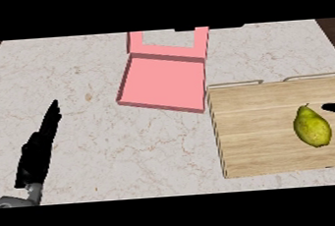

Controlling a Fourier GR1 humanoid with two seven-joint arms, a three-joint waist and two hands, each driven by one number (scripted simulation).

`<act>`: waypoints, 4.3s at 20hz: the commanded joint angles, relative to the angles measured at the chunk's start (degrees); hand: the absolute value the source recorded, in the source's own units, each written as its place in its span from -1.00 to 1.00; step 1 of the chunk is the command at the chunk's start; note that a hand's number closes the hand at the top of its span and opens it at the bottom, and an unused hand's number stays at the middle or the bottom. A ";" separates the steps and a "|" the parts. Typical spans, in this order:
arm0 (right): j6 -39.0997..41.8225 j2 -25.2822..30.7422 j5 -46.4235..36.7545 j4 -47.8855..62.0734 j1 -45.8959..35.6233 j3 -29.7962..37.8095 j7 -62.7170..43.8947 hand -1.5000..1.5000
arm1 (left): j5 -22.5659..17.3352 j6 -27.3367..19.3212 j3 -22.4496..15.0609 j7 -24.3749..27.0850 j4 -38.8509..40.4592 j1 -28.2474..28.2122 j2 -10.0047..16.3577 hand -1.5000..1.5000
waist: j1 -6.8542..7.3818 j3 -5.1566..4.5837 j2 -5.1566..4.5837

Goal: Pick the pear from the tray and place it in the cardboard box

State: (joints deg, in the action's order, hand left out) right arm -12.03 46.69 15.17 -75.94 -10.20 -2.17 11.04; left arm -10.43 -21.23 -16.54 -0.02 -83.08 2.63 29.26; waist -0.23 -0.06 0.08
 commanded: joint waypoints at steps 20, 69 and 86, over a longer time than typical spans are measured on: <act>25.47 11.75 -12.89 -19.12 0.88 -12.01 -38.87 -1.00 | 3.41 2.82 3.13 -0.52 -2.01 -3.22 -2.36 0.00 | 0.38 0.04 -0.05; 40.96 -17.30 -49.53 -12.21 2.74 2.37 -30.33 1.00 | 18.21 14.71 16.43 -3.98 -6.89 -4.99 -15.23 0.00 | 0.33 0.06 -0.03; 30.62 -9.85 -61.13 2.95 -18.06 -4.57 0.67 1.00 | 20.72 16.91 11.19 -5.83 -7.23 0.32 -17.78 0.00 | 9.00 0.45 -2.51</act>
State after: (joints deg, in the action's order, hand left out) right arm 18.41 34.60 -44.88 -77.52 -20.95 -4.42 3.22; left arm 9.38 -4.89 -3.23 -6.04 -89.54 2.00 12.14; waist 5.06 0.21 -1.47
